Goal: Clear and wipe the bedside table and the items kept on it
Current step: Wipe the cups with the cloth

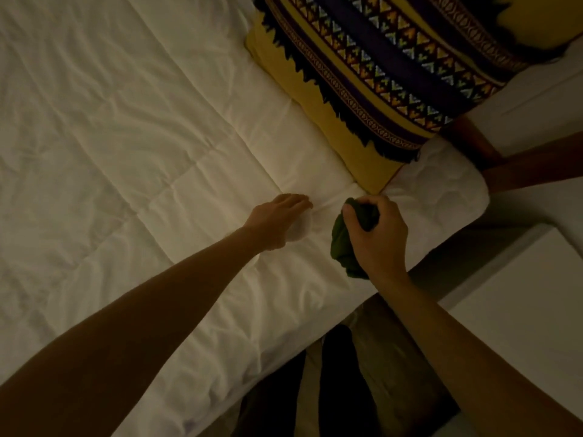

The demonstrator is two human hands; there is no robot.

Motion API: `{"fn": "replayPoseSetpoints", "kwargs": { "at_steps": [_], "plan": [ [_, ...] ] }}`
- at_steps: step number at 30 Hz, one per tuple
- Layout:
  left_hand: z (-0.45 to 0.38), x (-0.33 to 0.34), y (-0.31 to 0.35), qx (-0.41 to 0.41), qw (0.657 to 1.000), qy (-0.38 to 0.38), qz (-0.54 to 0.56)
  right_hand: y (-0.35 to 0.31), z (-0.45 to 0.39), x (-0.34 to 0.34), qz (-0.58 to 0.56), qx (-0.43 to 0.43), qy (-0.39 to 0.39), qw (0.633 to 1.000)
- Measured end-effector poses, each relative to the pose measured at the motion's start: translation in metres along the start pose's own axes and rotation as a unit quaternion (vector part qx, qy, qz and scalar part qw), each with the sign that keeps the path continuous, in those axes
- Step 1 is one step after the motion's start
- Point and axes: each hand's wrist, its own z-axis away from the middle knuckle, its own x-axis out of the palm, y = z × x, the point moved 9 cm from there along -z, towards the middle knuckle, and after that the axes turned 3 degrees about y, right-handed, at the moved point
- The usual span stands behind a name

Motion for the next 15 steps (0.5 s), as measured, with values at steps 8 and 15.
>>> {"fn": "replayPoseSetpoints", "kwargs": {
  "at_steps": [8,15],
  "plan": [
    [0.055,-0.014,-0.046,-0.177,0.98,0.026,0.088,-0.018,0.005,-0.002,-0.018,-0.002,-0.01,1.0],
    [0.105,0.034,-0.067,-0.35,0.927,-0.052,0.124,-0.015,0.02,0.012,-0.008,-0.002,-0.033,0.999]
  ]
}}
